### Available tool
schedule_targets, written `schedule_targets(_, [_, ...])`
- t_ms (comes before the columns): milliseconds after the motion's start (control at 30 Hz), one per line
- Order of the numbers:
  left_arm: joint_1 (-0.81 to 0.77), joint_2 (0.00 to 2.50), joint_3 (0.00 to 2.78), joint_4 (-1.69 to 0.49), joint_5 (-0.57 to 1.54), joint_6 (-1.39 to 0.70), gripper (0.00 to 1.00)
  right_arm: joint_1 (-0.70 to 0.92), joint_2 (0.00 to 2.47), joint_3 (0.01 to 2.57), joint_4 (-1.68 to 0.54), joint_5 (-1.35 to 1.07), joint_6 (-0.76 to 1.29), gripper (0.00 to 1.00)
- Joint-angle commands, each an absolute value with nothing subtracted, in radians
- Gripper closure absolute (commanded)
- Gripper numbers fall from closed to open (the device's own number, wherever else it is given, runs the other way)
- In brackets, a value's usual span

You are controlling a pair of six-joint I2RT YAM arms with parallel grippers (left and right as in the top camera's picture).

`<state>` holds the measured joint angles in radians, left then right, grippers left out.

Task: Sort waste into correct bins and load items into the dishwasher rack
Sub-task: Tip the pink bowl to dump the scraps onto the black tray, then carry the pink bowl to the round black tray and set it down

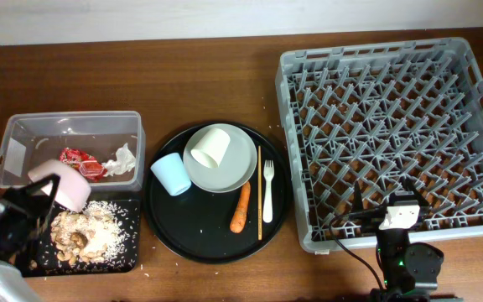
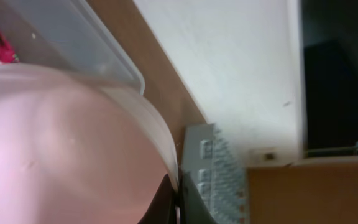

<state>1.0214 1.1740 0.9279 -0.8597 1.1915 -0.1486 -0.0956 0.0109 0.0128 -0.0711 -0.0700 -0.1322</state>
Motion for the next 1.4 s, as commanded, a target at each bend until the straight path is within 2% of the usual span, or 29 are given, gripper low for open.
schedule_targets(0, [0.808, 1.048, 1.092, -0.888, 0.921, -0.260, 1.00, -0.092, 0.004, 0.006, -0.072, -0.068, -0.131, 0.01])
schedule_targets(133, [0.502, 0.978, 1.199, -0.954, 0.652, -0.297, 1.00, -0.092, 0.004, 0.006, -0.072, -0.068, -0.131, 0.01])
schedule_targets(300, [0.080, 0.970, 1.203, -1.071, 0.308, -0.323, 1.00, -0.092, 0.004, 0.006, -0.072, -0.068, -0.131, 0.01])
schedule_targets(400, [-0.089, 0.984, 1.203, -1.140, 0.118, -0.356, 1.00, -0.092, 0.004, 0.006, -0.072, -0.068, -0.131, 0.01])
schedule_targets(500, [-0.216, 1.011, 1.189, -1.161, 0.054, -0.398, 1.00, -0.092, 0.004, 0.006, -0.072, -0.068, -0.131, 0.01])
schedule_targets(1000, [-0.626, 1.406, 1.158, -1.119, -0.001, -0.499, 1.00, -0.092, 0.004, 0.006, -0.072, -0.068, -0.131, 0.01])
schedule_targets(1167, [-0.717, 1.528, 1.158, -1.110, -0.072, -0.531, 1.00, -0.092, 0.004, 0.006, -0.072, -0.068, -0.131, 0.01])
schedule_targets(1367, [-0.753, 1.622, 1.158, -1.091, -0.073, -0.535, 1.00, -0.092, 0.004, 0.006, -0.072, -0.068, -0.131, 0.01])
